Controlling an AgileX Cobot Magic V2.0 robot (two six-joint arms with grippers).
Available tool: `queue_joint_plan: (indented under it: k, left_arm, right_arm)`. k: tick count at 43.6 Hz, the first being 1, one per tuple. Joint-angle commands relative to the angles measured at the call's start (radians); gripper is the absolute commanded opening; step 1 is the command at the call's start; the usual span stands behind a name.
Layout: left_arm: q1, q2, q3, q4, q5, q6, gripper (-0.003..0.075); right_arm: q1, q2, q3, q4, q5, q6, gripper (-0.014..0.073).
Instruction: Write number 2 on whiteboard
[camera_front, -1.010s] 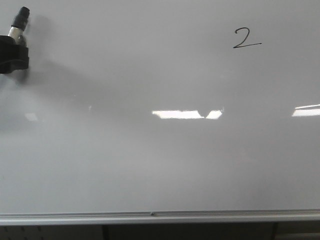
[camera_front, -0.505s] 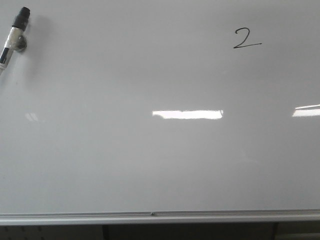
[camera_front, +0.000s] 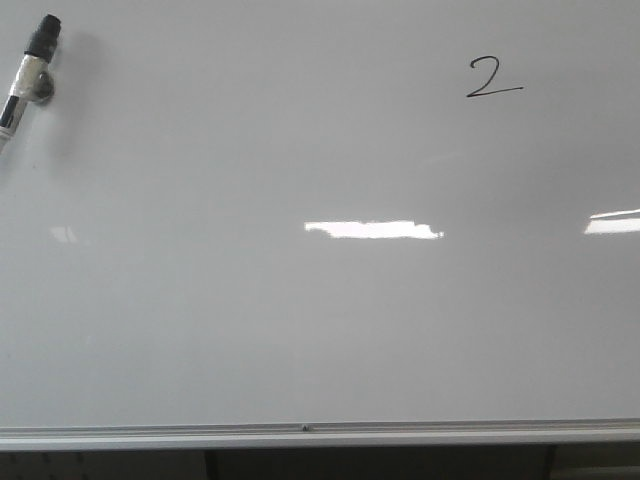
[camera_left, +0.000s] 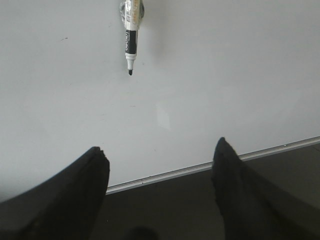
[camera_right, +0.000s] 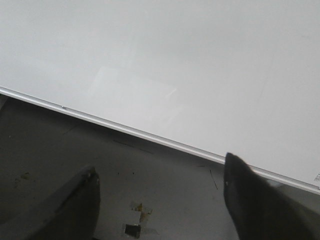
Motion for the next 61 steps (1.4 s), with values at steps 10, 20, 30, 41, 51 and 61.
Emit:
queue_joint_plan:
  k: [10, 20, 30, 41, 51, 61]
  left_arm:
    - [-0.008, -0.096, 0.018, 0.083, -0.054, -0.034, 0.044]
    - [-0.008, -0.096, 0.018, 0.12, -0.054, -0.103, 0.044]
    - [-0.008, -0.096, 0.018, 0.12, -0.054, -0.103, 0.0363]
    - [-0.008, -0.096, 0.018, 0.118, -0.054, -0.103, 0.0084]
    - [-0.008, -0.096, 0.018, 0.111, -0.06, -0.103, -0.002]
    - [-0.008, -0.096, 0.018, 0.111, -0.056, -0.103, -0.002]
  right_arm:
    - [-0.007, -0.103, 0.036, -0.014, -0.108, 0.004, 0.0542]
    - [-0.007, -0.102, 0.036, -0.015, -0.112, 0.004, 0.0522]
    - [-0.007, -0.102, 0.036, -0.015, -0.109, 0.004, 0.0202]
    - [-0.007, -0.102, 0.036, -0.015, -0.109, 0.004, -0.0072]
    - [-0.007, -0.102, 0.036, -0.015, -0.123, 0.004, -0.0066]
    - [-0.007, -0.102, 0.036, -0.015, -0.123, 0.004, -0.0066]
